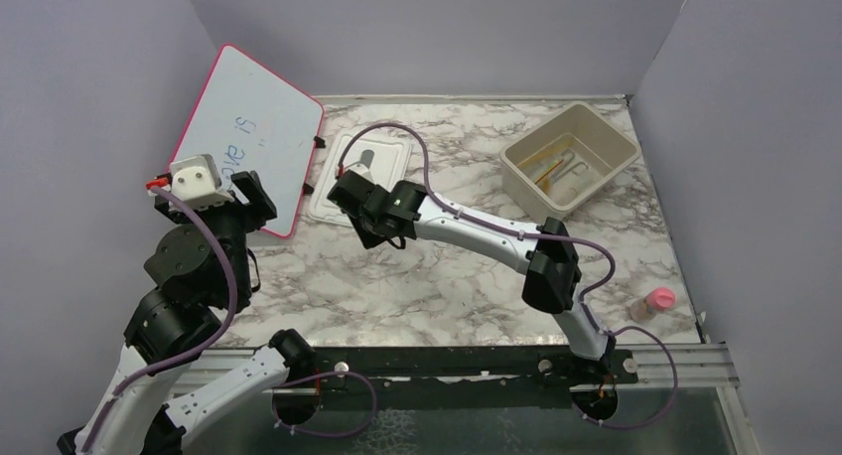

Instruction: Organize the chemistry lab equipment

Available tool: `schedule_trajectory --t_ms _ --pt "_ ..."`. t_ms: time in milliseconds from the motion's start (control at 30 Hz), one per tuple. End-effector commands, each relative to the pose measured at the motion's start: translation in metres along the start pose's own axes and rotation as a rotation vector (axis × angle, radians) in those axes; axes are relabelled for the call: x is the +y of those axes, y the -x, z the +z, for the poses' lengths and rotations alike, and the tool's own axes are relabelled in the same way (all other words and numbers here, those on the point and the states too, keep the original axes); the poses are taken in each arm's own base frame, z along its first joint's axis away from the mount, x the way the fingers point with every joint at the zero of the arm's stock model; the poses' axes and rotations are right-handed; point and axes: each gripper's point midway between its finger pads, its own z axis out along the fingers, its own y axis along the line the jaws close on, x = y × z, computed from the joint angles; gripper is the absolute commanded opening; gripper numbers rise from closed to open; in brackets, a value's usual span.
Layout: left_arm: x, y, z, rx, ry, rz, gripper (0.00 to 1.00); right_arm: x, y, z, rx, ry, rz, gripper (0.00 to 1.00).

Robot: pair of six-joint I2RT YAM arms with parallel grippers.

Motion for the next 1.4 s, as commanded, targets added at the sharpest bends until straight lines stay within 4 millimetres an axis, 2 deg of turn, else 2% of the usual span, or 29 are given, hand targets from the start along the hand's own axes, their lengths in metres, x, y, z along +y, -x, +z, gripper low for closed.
schedule_trajectory --t_ms 0,267,733,933,1067,1200,1367 --pt "0.034 0.019 -0.009 -0.018 0.112 0.042 0.72 -0.001 -0.008 0.005 0.041 -0.043 -0.064 0.18" --pt "0.04 0.022 -0.014 -0.03 0.105 0.016 0.72 0.0 -0.006 0.019 0.036 -0.072 -0.076 0.18" --pt "0.039 0.018 -0.016 -0.024 0.08 0.009 0.73 0.001 -0.016 0.037 0.076 -0.088 -0.097 0.19" --pt "0.038 0.017 -0.016 -0.023 0.075 0.008 0.73 0.0 -0.02 0.043 0.094 -0.103 -0.095 0.25" --pt "0.036 0.016 -0.015 -0.02 0.072 0.012 0.73 0.001 -0.017 0.042 0.084 -0.106 -0.074 0.36" --pt "0.035 0.014 -0.015 -0.016 0.067 0.019 0.73 0.004 -0.009 0.034 0.057 -0.089 -0.043 0.45" --pt "0.031 0.012 -0.014 -0.012 0.055 0.027 0.73 0.008 -0.002 0.02 0.021 -0.046 0.004 0.48"
